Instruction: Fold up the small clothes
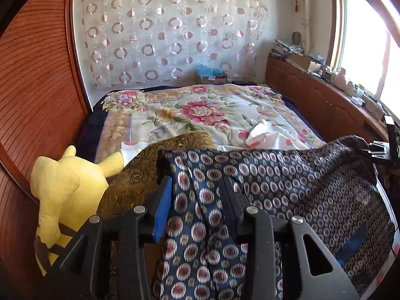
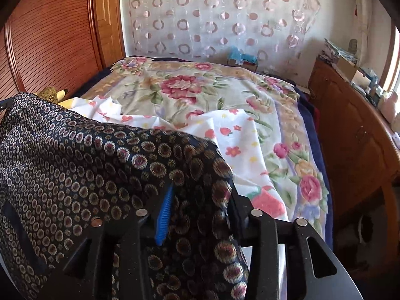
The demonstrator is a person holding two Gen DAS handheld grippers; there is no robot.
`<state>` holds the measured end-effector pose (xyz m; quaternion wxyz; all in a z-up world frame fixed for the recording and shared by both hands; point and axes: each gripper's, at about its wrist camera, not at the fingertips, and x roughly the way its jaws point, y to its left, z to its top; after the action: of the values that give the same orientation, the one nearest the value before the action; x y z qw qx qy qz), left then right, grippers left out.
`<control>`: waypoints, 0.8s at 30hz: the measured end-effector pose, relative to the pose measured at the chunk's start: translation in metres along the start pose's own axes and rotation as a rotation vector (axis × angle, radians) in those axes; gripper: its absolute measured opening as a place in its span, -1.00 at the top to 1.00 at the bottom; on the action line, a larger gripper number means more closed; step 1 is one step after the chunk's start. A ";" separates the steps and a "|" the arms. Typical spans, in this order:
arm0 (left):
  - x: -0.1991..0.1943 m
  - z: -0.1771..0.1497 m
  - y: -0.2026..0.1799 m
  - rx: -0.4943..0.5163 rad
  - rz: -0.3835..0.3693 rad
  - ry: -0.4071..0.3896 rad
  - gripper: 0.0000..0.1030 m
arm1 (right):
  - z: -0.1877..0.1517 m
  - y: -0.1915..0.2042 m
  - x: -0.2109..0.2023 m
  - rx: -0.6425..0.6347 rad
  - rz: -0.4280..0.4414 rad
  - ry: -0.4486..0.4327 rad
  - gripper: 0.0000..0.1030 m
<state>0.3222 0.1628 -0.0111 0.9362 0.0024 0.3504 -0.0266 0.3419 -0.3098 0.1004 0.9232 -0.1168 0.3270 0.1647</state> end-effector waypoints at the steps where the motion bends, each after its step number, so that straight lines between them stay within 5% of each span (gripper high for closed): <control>1: -0.004 -0.004 -0.001 0.007 0.008 0.002 0.23 | -0.003 0.000 -0.003 0.001 -0.007 -0.001 0.12; 9: -0.011 -0.034 -0.003 -0.003 -0.010 0.039 0.21 | -0.041 -0.003 -0.039 0.052 -0.019 -0.008 0.08; 11: -0.012 -0.038 -0.002 -0.012 -0.011 0.033 -0.09 | -0.051 -0.004 -0.041 0.073 -0.025 0.005 0.08; 19: -0.027 -0.043 -0.004 -0.021 -0.006 0.013 -0.49 | -0.076 -0.003 -0.056 0.105 -0.044 0.032 0.08; 24: -0.037 -0.052 -0.004 -0.026 0.010 0.008 -0.50 | -0.074 0.003 -0.053 0.085 -0.039 0.020 0.08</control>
<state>0.2600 0.1622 -0.0260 0.9348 -0.0076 0.3547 -0.0172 0.2602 -0.3430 0.0773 0.9269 -0.0855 0.3408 0.1316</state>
